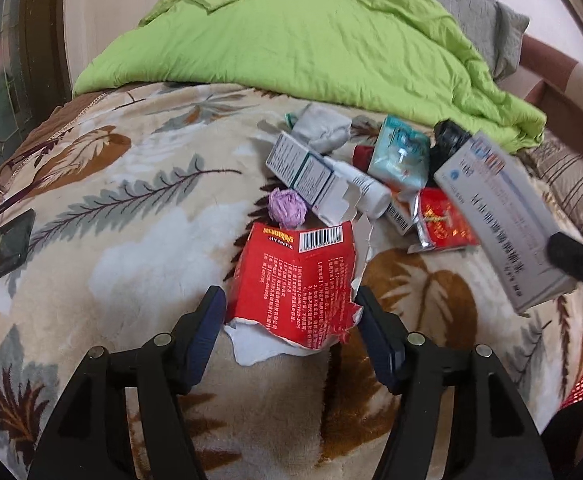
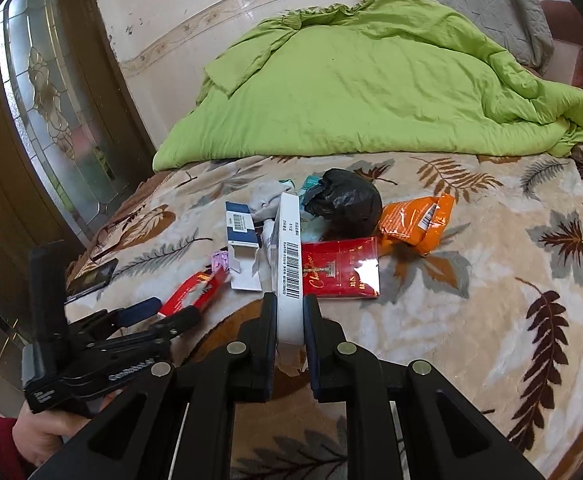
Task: Collect trash
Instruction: 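Lift the white box with the right tool while the left tool lifts the red pack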
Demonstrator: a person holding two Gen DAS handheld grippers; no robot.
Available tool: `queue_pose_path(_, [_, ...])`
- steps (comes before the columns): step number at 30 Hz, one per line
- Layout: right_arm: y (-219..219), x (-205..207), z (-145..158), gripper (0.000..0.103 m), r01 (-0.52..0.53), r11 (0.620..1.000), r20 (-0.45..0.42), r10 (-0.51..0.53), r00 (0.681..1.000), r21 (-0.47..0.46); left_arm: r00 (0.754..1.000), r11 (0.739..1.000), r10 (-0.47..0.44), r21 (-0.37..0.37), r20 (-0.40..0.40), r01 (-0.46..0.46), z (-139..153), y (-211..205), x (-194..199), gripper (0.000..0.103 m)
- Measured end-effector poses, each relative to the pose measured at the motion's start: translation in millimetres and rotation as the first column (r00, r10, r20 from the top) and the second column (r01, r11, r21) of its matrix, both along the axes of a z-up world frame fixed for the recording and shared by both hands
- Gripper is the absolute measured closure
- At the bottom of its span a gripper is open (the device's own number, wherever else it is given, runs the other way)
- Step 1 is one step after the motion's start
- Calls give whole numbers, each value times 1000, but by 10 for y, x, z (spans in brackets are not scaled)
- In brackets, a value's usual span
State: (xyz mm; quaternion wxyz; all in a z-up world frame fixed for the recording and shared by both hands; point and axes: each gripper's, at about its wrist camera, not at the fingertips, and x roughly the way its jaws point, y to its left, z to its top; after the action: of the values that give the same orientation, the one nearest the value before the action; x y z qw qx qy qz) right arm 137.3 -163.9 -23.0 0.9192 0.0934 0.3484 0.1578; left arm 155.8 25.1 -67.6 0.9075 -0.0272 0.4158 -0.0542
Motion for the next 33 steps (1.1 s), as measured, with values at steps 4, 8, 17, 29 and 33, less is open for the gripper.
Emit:
queue_pose_path(4, [11,-11,-10,89,-7,1000,-3,7,1000,3,1000,999,5,38,10,-6,-42,-53,18,39])
queue_pose_path(8, [1,7,-19,89,-6,1000,-10,6,1000,7,999,998,1,68,49,-4,1,-83,-18,51])
queue_pose_path(17, [15,-14,-29,89,-4,1000,3,4,1000,-21,991,1000,12,8,133,-13,204,-13,-155,62])
queue_pose_path(29, [98,-21,-44,89,-16,998,14,17,1000,-58,985,1000,-4,-8,171,6,283,-65,-194,62])
queue_pose_path(33, [100,-21,-46,89,-15,998,14,16,1000,-60,982,1000,5,17,187,-8,297,-108,-209,62])
